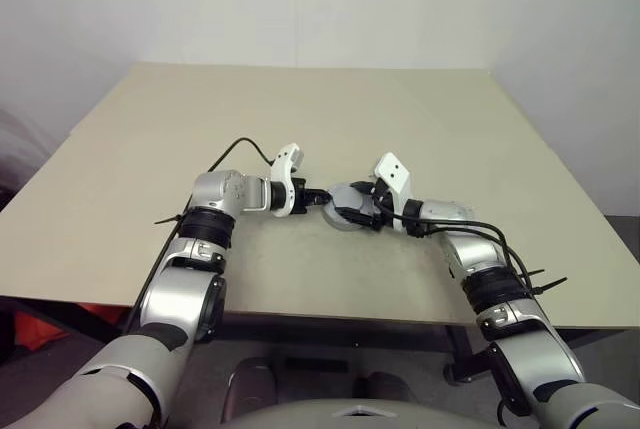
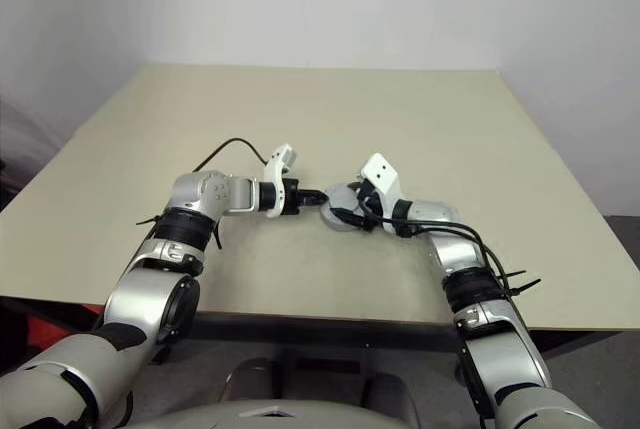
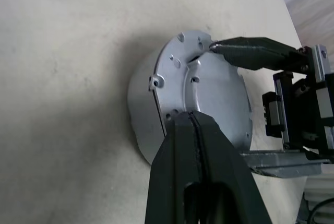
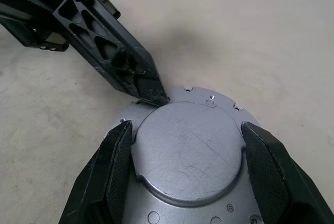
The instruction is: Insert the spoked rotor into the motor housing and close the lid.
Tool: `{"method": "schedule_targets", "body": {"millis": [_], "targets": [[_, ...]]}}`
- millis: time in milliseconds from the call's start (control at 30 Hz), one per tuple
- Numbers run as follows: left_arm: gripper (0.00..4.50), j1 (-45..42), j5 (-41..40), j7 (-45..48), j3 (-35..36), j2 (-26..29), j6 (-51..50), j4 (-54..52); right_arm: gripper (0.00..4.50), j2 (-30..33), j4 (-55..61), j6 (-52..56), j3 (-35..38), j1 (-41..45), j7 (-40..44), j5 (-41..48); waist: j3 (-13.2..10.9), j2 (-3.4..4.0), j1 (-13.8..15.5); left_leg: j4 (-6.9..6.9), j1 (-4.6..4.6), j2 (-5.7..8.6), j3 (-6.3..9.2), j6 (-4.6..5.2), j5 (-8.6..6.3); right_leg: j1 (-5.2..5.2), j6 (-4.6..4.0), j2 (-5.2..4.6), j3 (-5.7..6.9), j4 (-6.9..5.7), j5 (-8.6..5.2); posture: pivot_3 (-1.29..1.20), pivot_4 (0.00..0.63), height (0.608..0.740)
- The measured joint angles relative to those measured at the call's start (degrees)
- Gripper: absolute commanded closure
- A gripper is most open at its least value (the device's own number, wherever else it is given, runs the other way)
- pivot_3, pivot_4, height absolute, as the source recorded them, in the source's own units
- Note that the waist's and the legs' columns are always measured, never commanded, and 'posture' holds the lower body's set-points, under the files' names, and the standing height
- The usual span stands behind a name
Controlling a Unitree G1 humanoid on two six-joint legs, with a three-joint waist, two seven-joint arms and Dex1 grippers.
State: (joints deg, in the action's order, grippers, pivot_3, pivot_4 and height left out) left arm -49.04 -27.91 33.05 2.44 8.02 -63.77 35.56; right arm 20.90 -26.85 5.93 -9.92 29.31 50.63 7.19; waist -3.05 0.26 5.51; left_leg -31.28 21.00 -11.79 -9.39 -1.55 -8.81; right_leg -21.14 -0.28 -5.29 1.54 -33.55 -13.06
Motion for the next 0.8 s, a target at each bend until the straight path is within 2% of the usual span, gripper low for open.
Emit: {"method": "schedule_targets", "body": {"millis": [33, 100, 400, 533, 800], "targets": [[4.50, 0.07, 0.00, 0.10, -0.02, 0.00, -0.19, -0.12, 0.55, 0.00, 0.01, 0.23, 0.08, 0.05, 0.08, 0.00, 0.00, 0.00, 0.00, 0.01, 0.01, 0.00, 0.00, 0.00, 0.00, 0.00, 0.00, 0.00, 0.00, 0.00, 0.00, 0.00, 0.000, 0.740], [4.50, 0.15, -0.01, 0.46, -0.17, 0.00, -0.57, -0.53, 0.02, 0.09, -0.27, 0.57, 0.30, 0.15, -0.43, -0.06, -0.01, -0.01, 0.05, 0.03, 0.06, 0.00, 0.00, 0.00, 0.00, -0.02, 0.00, -0.02, 0.00, 0.02, 0.00, 0.00, 0.000, 0.740], [4.50, 0.21, 0.09, 1.20, -0.23, 0.42, -1.63, -1.66, 0.02, 0.15, 1.97, 0.87, 0.79, -0.75, 0.69, 0.64, -0.02, -0.01, 0.04, 0.06, 0.12, -0.02, -0.03, 0.00, 0.01, -0.05, -0.06, 0.00, 0.01, 0.02, 0.04, 0.00, 0.000, 0.740], [4.50, 0.21, 0.11, 1.43, -0.21, 0.32, -1.62, -2.16, 0.02, 0.34, 4.28, 2.54, 0.86, -1.10, 1.70, 1.51, -0.04, 0.01, 0.11, 0.10, 0.26, -0.02, -0.04, 0.03, -0.01, -0.11, -0.41, -0.01, 0.01, 0.03, 0.24, 0.00, 0.000, 0.740], [4.50, 0.20, -0.09, 2.42, -0.20, 0.18, -2.09, -3.14, 0.02, 0.19, 7.45, 5.16, 1.26, -1.38, 2.03, 3.30, -0.05, 0.02, 0.24, 0.06, 1.11, 0.05, -0.05, 0.19, -0.06, -0.93, -0.41, 0.04, 0.14, -0.05, 0.25, 0.00, 0.000, 0.740]]}}
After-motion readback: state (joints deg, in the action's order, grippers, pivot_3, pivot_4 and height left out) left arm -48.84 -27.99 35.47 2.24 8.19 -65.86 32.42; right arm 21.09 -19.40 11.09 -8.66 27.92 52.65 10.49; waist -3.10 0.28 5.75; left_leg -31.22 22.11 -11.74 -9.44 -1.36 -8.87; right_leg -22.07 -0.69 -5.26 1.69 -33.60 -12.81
